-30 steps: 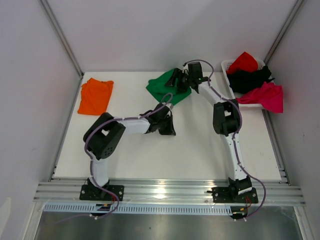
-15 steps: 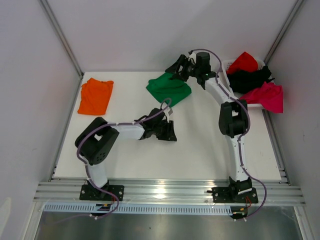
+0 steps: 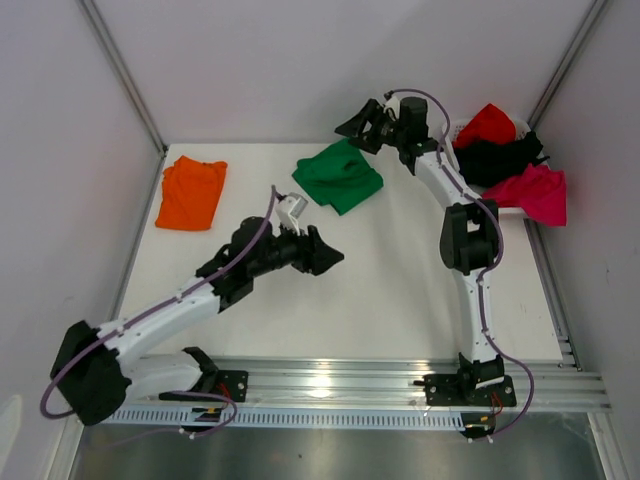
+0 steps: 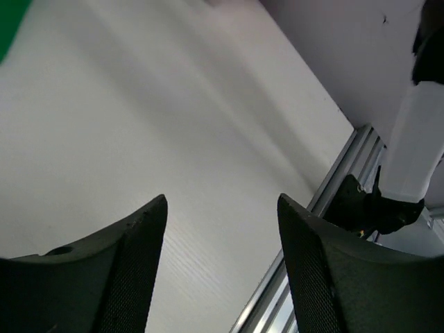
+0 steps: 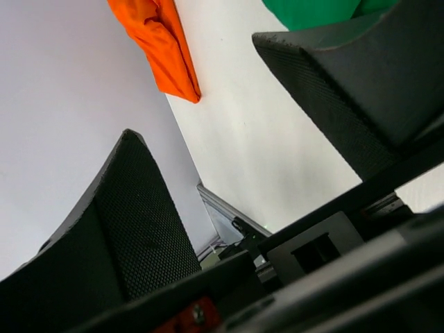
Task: Fold and stack the t-shirts
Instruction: Fold the tshirt
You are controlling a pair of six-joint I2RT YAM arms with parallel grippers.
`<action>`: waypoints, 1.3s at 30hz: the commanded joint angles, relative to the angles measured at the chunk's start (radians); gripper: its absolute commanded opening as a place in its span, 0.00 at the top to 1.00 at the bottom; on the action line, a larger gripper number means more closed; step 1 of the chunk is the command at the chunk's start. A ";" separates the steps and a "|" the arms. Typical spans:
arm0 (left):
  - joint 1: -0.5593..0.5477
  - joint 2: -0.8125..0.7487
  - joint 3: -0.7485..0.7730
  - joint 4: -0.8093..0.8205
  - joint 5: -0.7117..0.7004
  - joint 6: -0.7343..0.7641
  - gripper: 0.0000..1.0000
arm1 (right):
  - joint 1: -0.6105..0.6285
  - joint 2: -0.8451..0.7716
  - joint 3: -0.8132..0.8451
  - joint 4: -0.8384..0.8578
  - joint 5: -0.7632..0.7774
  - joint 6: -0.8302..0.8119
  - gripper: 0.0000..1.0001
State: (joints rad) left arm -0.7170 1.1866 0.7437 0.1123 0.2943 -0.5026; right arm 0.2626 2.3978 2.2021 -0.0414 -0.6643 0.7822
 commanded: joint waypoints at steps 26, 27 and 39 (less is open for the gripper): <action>0.063 -0.331 -0.024 -0.184 -0.511 0.064 0.23 | 0.141 -0.249 -0.530 0.127 0.040 -0.133 0.22; 0.067 -0.338 -0.024 -0.189 -0.518 0.064 0.23 | 0.139 -0.233 -0.519 0.130 0.040 -0.129 0.22; 0.070 -0.409 -0.049 -0.197 -0.569 0.056 0.22 | 0.118 -0.075 -0.371 0.044 0.140 -0.189 0.22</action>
State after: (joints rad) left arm -0.6567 0.8013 0.7059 -0.0933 -0.2432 -0.4519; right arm 0.3908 2.3051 1.7580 0.0017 -0.5636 0.6327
